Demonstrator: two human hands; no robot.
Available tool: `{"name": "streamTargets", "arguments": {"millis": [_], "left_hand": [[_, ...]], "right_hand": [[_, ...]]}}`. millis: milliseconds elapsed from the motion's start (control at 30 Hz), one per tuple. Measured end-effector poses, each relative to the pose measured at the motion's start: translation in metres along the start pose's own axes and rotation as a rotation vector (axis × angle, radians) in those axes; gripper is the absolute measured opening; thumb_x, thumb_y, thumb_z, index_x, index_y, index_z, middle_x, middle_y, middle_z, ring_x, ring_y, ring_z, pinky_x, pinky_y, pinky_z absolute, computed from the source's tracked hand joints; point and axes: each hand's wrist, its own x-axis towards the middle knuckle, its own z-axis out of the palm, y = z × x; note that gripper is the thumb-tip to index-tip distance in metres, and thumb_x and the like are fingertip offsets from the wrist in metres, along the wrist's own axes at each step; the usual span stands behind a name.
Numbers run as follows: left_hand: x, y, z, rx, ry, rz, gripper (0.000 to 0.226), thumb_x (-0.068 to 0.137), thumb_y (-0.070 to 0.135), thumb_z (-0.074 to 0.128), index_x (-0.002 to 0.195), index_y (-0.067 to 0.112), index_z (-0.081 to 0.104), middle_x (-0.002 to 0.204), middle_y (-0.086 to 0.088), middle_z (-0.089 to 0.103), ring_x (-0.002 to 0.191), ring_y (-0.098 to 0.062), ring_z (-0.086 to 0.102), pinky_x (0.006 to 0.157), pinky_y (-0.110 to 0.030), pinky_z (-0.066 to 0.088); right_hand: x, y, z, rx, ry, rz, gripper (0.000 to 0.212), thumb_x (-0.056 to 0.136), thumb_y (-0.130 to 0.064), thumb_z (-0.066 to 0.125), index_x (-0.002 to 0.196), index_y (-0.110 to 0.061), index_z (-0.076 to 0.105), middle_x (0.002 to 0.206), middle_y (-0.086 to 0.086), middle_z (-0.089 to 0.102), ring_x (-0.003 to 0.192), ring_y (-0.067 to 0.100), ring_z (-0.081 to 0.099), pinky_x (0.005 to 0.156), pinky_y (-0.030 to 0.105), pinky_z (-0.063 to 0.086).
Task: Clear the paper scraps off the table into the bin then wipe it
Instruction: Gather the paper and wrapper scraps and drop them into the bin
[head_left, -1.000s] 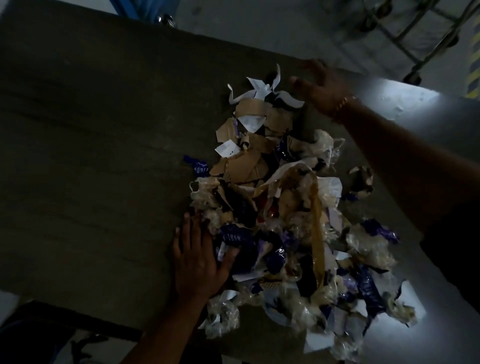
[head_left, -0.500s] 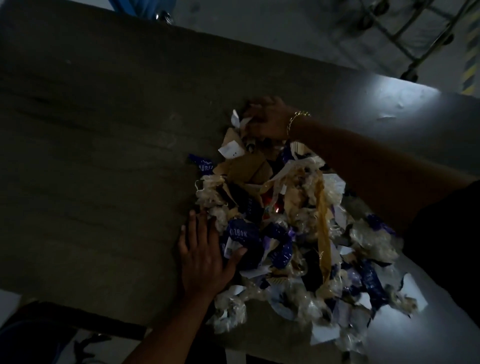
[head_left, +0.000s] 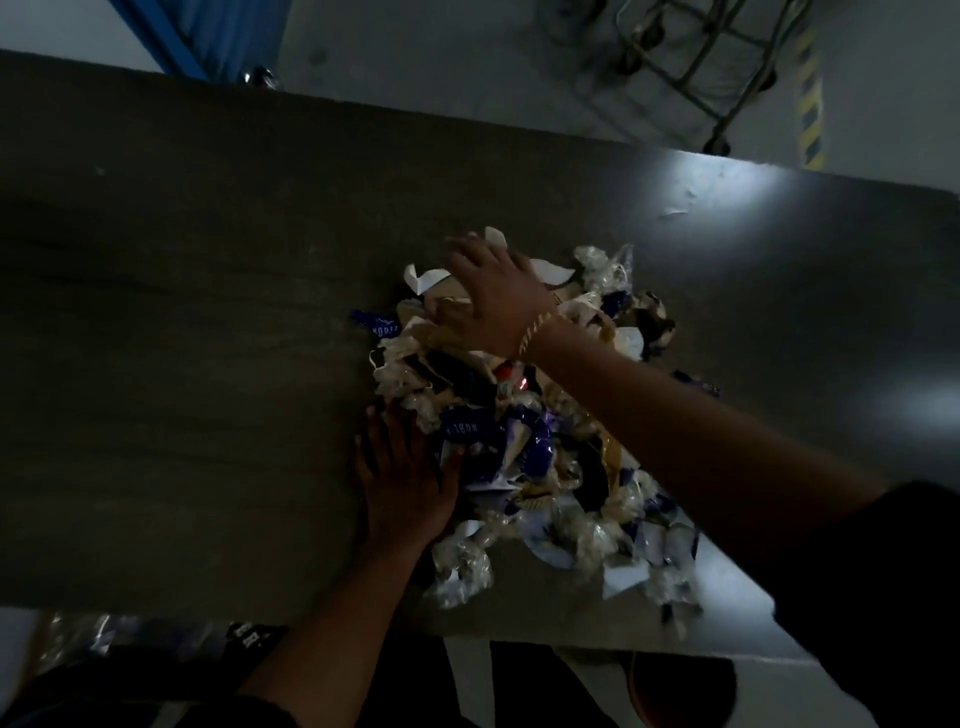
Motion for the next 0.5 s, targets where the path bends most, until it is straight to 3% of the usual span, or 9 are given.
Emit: {"name": "streamTargets", "arguments": {"millis": [100, 167, 200, 300, 367, 433, 500], "left_hand": [[0.002, -0.004, -0.004, -0.056, -0.082, 0.004, 0.107, 0.093, 0.076, -0.008, 0.158, 0.001, 0.031, 0.164, -0.028, 0.027, 0.154, -0.047, 0.020, 0.122, -0.064, 0.013], [0.001, -0.007, -0.007, -0.042, -0.069, 0.055, 0.108, 0.094, 0.074, -0.011, 0.156, 0.000, 0.038, 0.162, -0.029, 0.030, 0.152, -0.049, 0.025, 0.121, -0.064, 0.020], [0.000, -0.008, -0.010, -0.046, -0.080, 0.071, 0.108, 0.092, 0.076, -0.011, 0.158, 0.002, 0.034, 0.166, -0.027, 0.023, 0.155, -0.046, 0.019, 0.122, -0.062, 0.016], [0.005, -0.008, -0.023, -0.178, -0.127, -0.020, 0.089, 0.096, 0.077, 0.022, 0.161, 0.016, 0.025, 0.173, -0.008, 0.003, 0.159, -0.027, -0.002, 0.125, -0.053, 0.006], [0.006, -0.009, -0.030, -0.274, -0.046, -0.043, 0.072, 0.100, 0.064, 0.042, 0.158, 0.021, 0.033, 0.171, -0.005, 0.015, 0.157, -0.027, 0.010, 0.123, -0.053, 0.015], [0.005, -0.013, -0.034, -0.356, 0.024, -0.049, 0.065, 0.101, 0.055, 0.050, 0.155, 0.023, 0.038, 0.166, -0.007, 0.027, 0.151, -0.030, 0.024, 0.119, -0.053, 0.023], [0.004, -0.014, -0.035, -0.408, 0.053, -0.061, 0.066, 0.100, 0.054, 0.053, 0.156, 0.023, 0.036, 0.165, -0.007, 0.027, 0.149, -0.033, 0.029, 0.118, -0.053, 0.028]], "right_hand": [[-0.079, -0.038, 0.028, 0.178, 0.185, -0.036, 0.061, 0.095, -0.050, 0.051, 0.147, -0.019, 0.048, 0.156, 0.008, 0.040, 0.144, 0.030, 0.038, 0.111, 0.055, 0.039], [-0.137, -0.063, 0.061, 0.240, 0.234, -0.037, 0.057, 0.094, -0.045, 0.056, 0.144, -0.018, 0.051, 0.155, 0.007, 0.042, 0.143, 0.028, 0.039, 0.110, 0.050, 0.040], [-0.165, -0.073, 0.078, 0.277, 0.233, -0.003, 0.055, 0.095, -0.044, 0.057, 0.144, -0.020, 0.051, 0.156, 0.004, 0.041, 0.145, 0.025, 0.037, 0.113, 0.047, 0.038], [-0.236, -0.088, 0.119, 0.359, 0.197, 0.154, 0.054, 0.095, -0.046, 0.057, 0.145, -0.030, 0.047, 0.158, -0.005, 0.039, 0.145, 0.019, 0.037, 0.112, 0.045, 0.039], [-0.265, -0.090, 0.139, 0.289, 0.127, 0.175, 0.062, 0.088, -0.047, 0.060, 0.145, -0.030, 0.043, 0.156, -0.002, 0.040, 0.139, 0.026, 0.045, 0.104, 0.047, 0.048], [-0.276, -0.094, 0.155, 0.211, 0.038, 0.140, 0.067, 0.083, -0.051, 0.059, 0.145, -0.030, 0.042, 0.153, 0.002, 0.045, 0.133, 0.031, 0.052, 0.096, 0.048, 0.054], [-0.273, -0.099, 0.166, 0.117, -0.051, 0.111, 0.071, 0.082, -0.055, 0.053, 0.147, -0.031, 0.039, 0.154, 0.005, 0.046, 0.129, 0.031, 0.056, 0.092, 0.046, 0.056]]}}
